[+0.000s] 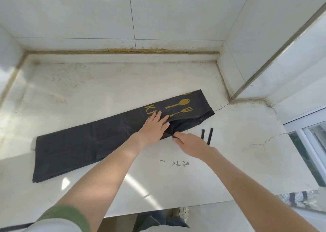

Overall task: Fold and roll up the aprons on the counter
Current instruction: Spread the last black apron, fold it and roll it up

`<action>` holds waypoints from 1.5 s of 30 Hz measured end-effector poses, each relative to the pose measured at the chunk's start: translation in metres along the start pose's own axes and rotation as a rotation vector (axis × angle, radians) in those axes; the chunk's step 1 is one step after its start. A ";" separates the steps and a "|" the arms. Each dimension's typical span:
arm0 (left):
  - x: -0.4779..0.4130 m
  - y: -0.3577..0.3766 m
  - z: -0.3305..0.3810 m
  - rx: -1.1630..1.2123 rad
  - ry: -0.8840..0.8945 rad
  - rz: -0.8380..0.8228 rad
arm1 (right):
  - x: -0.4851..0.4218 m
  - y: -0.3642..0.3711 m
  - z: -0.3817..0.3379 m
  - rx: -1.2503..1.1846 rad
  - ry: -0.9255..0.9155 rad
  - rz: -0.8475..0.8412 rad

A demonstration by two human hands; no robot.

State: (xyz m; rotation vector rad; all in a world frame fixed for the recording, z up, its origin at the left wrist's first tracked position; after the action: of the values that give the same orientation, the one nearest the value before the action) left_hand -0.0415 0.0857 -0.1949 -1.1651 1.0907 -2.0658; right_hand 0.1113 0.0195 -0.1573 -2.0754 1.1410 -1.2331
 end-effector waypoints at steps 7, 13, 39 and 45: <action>0.015 0.000 0.006 -0.013 0.090 0.033 | -0.003 0.011 -0.020 -0.347 0.066 -0.268; 0.025 0.010 -0.003 0.069 0.154 0.015 | -0.004 -0.003 0.003 -0.223 0.214 -0.021; 0.023 0.029 -0.012 0.143 0.270 0.302 | -0.033 0.000 0.026 -1.197 0.518 0.458; 0.010 0.014 -0.002 0.061 0.253 0.436 | -0.019 -0.023 0.033 -0.697 0.360 1.069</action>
State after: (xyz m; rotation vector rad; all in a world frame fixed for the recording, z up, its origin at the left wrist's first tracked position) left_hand -0.0476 0.0714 -0.2034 -0.5784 1.2577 -1.9107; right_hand 0.1453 0.0473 -0.1657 -1.1571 2.6320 -0.6826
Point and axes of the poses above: each hand's wrist, its own x-axis away from the middle knuckle, its own y-axis out of the palm, z = x × y, the point moved 2 cm from there along -x, towards the middle knuckle, and after that the axes turned 4 degrees about -x, right-handed, at the moved point
